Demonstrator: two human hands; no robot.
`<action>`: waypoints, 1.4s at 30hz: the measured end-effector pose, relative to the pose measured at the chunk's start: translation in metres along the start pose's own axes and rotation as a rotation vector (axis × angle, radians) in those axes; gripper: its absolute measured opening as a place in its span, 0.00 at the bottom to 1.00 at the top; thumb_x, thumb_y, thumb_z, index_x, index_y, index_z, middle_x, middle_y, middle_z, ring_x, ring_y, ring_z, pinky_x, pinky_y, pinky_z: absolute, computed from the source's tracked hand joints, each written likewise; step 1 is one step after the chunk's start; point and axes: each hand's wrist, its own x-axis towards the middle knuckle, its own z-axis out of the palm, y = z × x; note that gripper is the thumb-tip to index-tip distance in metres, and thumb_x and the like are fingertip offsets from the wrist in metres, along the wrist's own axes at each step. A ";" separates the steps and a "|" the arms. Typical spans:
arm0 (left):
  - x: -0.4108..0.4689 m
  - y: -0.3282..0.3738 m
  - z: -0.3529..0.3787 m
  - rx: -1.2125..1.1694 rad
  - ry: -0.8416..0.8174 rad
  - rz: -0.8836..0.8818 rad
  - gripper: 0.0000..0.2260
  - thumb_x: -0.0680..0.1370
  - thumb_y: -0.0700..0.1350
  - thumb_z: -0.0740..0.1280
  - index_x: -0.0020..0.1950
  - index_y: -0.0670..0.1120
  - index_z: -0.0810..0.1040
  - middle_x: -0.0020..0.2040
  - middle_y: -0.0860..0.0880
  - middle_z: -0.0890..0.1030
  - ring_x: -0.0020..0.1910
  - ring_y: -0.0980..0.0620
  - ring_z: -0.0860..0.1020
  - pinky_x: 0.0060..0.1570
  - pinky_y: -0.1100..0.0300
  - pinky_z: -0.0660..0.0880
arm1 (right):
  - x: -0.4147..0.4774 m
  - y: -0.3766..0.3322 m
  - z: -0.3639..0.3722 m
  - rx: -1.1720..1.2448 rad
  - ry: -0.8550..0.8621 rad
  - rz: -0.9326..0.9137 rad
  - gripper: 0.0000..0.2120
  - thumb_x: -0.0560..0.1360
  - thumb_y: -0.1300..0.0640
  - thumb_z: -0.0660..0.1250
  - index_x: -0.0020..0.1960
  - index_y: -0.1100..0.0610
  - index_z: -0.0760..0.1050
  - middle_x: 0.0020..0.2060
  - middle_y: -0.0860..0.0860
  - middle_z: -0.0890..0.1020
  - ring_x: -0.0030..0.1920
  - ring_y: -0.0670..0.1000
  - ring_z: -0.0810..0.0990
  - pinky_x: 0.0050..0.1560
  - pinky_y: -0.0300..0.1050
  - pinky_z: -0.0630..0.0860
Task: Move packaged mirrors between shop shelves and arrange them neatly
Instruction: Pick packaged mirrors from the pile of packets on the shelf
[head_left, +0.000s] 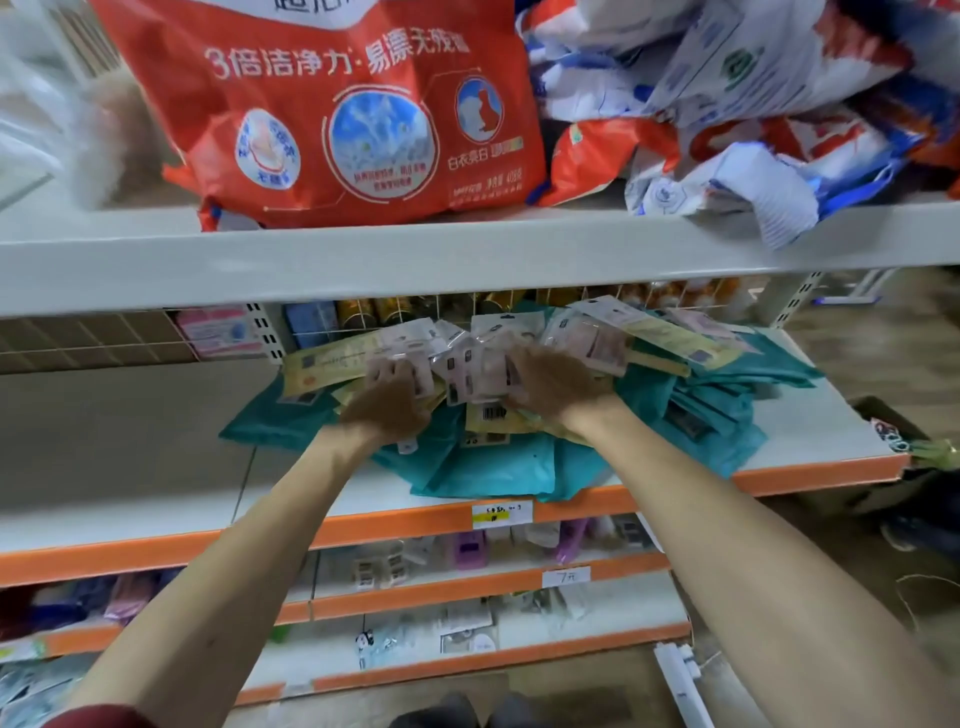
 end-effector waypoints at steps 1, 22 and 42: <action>0.000 0.001 -0.002 -0.014 -0.003 -0.008 0.25 0.75 0.51 0.67 0.68 0.41 0.66 0.67 0.39 0.70 0.65 0.39 0.70 0.62 0.42 0.73 | -0.002 -0.002 -0.003 0.016 0.004 -0.009 0.22 0.75 0.48 0.70 0.64 0.56 0.67 0.54 0.54 0.79 0.43 0.54 0.81 0.41 0.48 0.80; -0.026 0.023 0.001 0.203 0.128 0.004 0.22 0.78 0.51 0.68 0.68 0.43 0.70 0.66 0.42 0.71 0.62 0.42 0.75 0.56 0.51 0.75 | -0.018 -0.009 0.008 -0.152 0.123 0.101 0.31 0.68 0.51 0.77 0.68 0.53 0.70 0.67 0.49 0.74 0.47 0.52 0.83 0.40 0.43 0.81; -0.033 0.027 -0.044 -0.882 0.160 -0.476 0.07 0.77 0.40 0.66 0.38 0.44 0.77 0.39 0.43 0.80 0.38 0.47 0.77 0.38 0.55 0.76 | -0.017 -0.006 -0.045 0.692 0.274 0.713 0.14 0.79 0.60 0.62 0.35 0.60 0.72 0.28 0.51 0.73 0.31 0.52 0.77 0.34 0.53 0.79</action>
